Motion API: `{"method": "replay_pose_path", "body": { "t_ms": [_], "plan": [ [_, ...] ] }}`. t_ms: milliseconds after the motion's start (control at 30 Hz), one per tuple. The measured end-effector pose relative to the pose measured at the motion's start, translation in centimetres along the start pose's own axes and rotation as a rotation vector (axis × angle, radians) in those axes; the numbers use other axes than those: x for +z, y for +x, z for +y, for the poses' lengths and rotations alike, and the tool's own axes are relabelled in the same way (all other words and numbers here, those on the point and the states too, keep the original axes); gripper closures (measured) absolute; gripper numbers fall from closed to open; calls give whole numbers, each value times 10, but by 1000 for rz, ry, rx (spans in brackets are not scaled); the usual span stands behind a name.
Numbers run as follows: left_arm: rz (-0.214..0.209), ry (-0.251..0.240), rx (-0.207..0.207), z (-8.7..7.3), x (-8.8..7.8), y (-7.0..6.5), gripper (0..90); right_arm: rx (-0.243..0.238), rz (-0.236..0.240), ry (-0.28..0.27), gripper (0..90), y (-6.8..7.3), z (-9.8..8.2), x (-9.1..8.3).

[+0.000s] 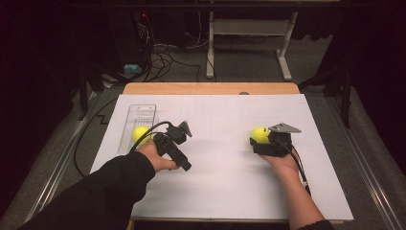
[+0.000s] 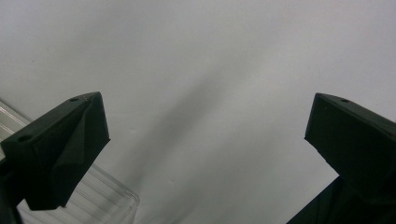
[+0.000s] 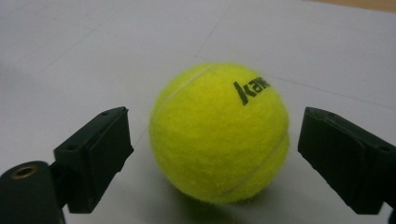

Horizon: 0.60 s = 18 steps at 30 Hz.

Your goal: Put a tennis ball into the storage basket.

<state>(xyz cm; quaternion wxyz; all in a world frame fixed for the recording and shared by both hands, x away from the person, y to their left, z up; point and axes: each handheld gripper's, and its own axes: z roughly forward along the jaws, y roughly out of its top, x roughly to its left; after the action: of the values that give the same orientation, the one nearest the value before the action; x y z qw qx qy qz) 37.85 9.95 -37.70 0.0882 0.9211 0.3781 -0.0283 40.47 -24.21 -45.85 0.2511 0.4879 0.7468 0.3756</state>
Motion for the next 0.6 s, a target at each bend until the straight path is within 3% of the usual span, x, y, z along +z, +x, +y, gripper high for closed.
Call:
{"method": "replay_pose_path", "body": {
  "t_ms": [333, 600],
  "plan": [
    [-1, 5, 7, 1, 1, -1, 4, -13, -1, 55, 253, -2, 1, 8],
    [-7, 7, 13, 2, 3, -4, 4, -38, -11, 33, 268, 3, 1, 1]
  ]
}}
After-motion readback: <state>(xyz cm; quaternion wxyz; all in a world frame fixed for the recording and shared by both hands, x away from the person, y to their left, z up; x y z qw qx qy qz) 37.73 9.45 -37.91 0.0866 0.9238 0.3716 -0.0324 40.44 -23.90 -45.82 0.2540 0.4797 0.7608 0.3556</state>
